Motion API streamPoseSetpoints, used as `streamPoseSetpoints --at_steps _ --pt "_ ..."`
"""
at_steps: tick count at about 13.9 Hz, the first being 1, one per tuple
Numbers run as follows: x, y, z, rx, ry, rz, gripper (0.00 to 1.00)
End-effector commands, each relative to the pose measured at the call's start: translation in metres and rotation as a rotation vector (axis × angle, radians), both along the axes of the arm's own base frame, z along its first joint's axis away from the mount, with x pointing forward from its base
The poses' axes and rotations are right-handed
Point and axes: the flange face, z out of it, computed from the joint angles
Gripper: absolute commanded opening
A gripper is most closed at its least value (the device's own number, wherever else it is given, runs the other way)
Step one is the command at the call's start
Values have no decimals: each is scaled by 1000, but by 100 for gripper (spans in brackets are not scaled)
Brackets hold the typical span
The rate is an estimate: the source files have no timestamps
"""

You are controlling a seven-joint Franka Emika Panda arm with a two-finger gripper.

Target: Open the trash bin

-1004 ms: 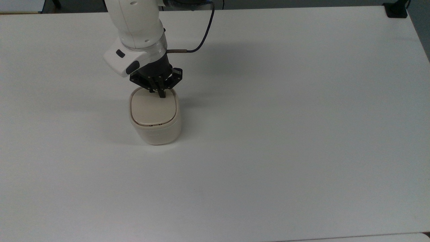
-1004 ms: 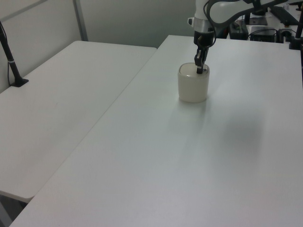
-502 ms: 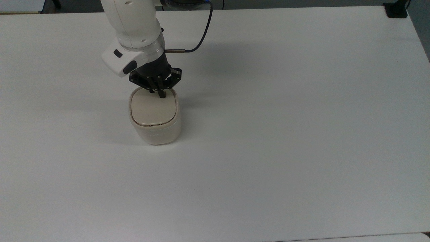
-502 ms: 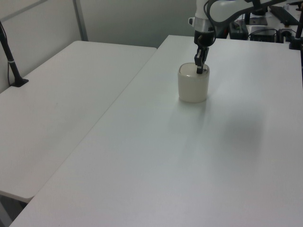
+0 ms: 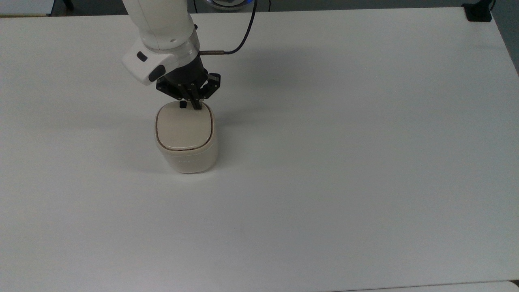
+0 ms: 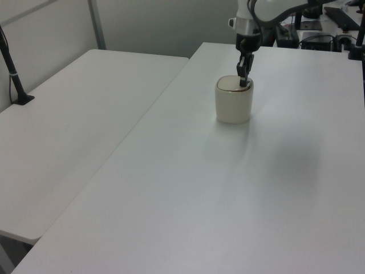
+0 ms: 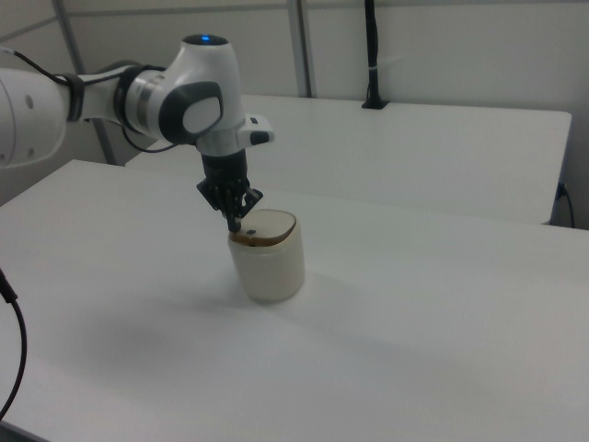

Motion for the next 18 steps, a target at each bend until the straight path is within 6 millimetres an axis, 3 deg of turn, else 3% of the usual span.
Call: streamPoseSetpoints --at_steps 1,2,3,4,5,10,18 --pt "-38 -1 47 -38 69 17 24" --pt "-46 -1 54 -63 95 26 36" --pt "-56 -3 64 -89 120 28 59" --pt "-66 -7 73 -110 149 4 95" --pt "-78 -9 89 -123 158 -29 100" --pt "-88 -22 118 -140 94 -49 100" --pt "-85 -27 121 -162 60 -56 100"
